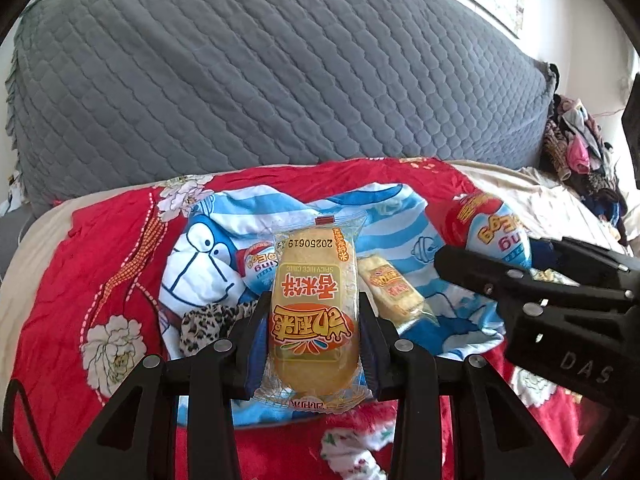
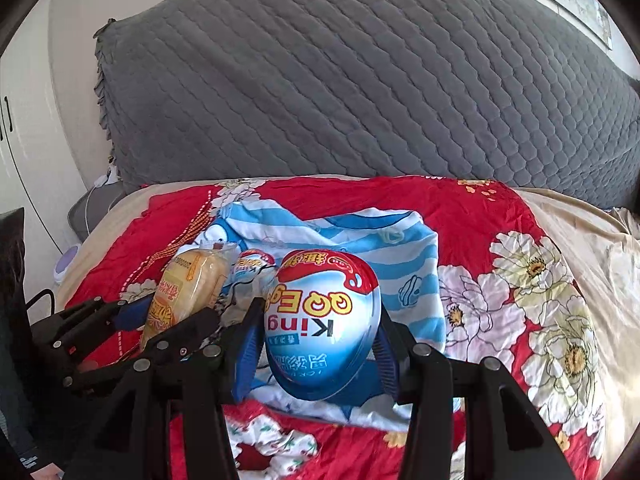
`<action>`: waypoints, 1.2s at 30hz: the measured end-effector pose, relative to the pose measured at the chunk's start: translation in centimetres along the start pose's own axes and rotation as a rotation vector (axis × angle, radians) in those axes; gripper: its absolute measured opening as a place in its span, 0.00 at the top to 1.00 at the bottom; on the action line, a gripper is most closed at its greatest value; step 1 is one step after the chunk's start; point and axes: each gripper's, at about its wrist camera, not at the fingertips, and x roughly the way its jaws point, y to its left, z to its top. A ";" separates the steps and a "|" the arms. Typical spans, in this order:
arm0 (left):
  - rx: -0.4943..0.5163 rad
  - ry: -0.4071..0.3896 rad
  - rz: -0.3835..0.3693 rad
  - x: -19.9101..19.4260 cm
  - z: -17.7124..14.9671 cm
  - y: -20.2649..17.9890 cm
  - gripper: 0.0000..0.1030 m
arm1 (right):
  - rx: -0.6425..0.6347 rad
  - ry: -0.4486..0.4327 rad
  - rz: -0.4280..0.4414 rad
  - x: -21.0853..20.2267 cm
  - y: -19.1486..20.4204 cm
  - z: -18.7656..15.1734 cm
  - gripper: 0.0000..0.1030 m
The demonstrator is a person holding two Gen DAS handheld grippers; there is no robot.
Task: Organize objects
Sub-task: 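Lower the rice cake with left tool into the tray while right tool lowers the King Egg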
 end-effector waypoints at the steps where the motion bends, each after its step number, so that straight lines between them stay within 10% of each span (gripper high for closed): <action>1: -0.001 0.001 0.001 0.3 0.1 0.1 0.61 | -0.004 0.003 -0.002 0.3 -0.1 0.1 0.52; 36: -0.002 0.078 0.015 8.3 0.1 0.3 0.61 | 0.034 0.097 -0.008 8.6 -4.1 -0.3 0.52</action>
